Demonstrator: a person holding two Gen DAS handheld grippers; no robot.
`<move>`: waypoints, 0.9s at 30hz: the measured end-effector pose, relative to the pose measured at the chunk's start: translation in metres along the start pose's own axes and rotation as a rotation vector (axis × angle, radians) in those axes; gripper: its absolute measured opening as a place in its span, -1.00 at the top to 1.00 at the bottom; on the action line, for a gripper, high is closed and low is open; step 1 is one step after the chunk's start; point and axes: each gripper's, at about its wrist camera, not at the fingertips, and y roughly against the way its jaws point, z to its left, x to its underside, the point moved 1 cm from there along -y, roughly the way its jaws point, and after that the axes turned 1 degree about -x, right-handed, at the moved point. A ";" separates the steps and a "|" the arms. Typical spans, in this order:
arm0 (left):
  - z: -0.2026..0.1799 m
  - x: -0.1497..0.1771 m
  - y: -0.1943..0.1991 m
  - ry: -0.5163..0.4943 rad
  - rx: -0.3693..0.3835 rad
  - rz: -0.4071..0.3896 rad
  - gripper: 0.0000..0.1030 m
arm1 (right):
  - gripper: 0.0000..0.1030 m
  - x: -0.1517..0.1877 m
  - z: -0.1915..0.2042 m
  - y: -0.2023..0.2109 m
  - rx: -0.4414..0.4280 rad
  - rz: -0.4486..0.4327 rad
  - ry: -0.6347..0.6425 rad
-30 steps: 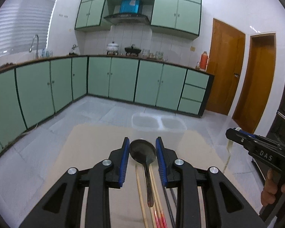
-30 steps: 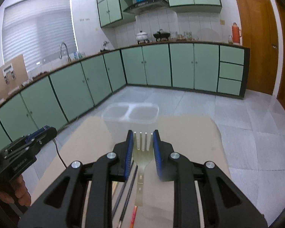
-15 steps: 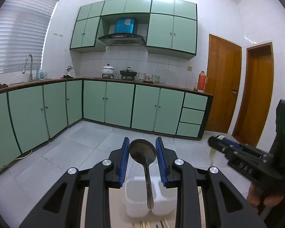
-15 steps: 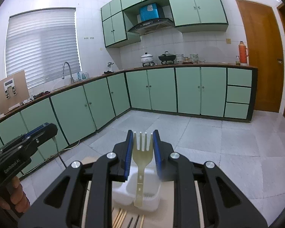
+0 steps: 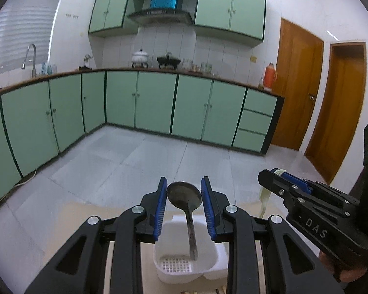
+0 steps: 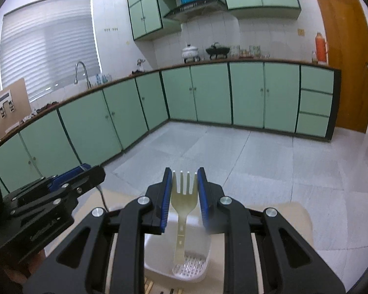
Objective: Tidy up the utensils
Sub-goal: 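Carry fork and spoon over the white holder and open both tools to drop them in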
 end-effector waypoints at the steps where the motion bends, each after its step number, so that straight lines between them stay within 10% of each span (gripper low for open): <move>1: 0.001 0.004 -0.002 0.002 -0.004 0.007 0.44 | 0.59 0.004 0.000 -0.002 -0.003 0.011 -0.002; 10: 0.008 0.009 0.020 -0.006 -0.026 0.000 0.09 | 0.22 0.019 0.001 0.018 0.025 0.014 -0.022; 17: 0.010 0.028 0.068 -0.009 -0.036 -0.003 -0.40 | -0.77 0.042 0.001 0.069 0.108 -0.025 -0.031; 27: 0.009 0.111 0.125 -0.001 -0.021 0.128 -0.64 | -0.86 0.119 0.016 0.129 0.121 0.056 -0.052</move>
